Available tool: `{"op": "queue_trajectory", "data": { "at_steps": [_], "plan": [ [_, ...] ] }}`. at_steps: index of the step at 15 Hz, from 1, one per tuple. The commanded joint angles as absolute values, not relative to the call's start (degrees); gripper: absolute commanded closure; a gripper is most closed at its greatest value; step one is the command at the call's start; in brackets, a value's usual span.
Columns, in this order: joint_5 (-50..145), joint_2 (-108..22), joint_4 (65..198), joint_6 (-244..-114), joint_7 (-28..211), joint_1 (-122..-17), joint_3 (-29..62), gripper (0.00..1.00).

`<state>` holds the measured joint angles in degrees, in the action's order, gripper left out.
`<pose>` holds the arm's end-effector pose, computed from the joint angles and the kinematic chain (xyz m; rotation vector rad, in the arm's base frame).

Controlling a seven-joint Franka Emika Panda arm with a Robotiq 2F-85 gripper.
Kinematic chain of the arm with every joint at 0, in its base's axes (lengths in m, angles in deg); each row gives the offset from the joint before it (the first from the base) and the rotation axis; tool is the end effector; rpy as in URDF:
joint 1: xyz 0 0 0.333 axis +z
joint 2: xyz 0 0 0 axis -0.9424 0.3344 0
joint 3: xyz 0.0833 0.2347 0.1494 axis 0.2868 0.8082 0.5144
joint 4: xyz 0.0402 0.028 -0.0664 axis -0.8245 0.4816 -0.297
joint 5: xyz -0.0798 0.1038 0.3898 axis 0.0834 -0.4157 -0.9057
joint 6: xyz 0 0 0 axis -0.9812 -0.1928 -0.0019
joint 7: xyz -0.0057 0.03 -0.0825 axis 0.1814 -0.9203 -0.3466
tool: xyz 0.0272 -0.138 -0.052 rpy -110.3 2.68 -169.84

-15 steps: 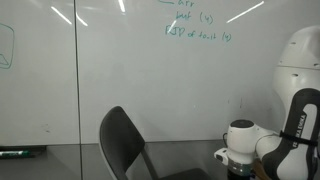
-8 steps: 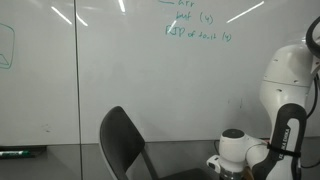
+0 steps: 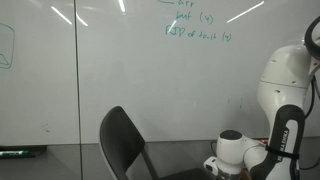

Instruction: Write something on the whiteboard

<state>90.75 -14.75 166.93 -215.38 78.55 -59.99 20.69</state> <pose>0.4451 0.1332 -0.0595 2.5468 1.6403 -0.0316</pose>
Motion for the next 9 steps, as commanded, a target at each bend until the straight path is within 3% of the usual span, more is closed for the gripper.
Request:
{"op": "queue_trajectory", "data": {
  "at_steps": [1, 7, 9],
  "plan": [
    [91.51, -15.96, 167.89, -214.76, 77.63, -59.69, 20.51, 0.42],
    [90.74, -18.29, 169.67, -212.11, 77.42, -59.79, 21.16, 0.88],
    [89.87, -20.06, 170.17, -208.67, 77.86, -59.55, 21.47, 0.95]
  ]
}}
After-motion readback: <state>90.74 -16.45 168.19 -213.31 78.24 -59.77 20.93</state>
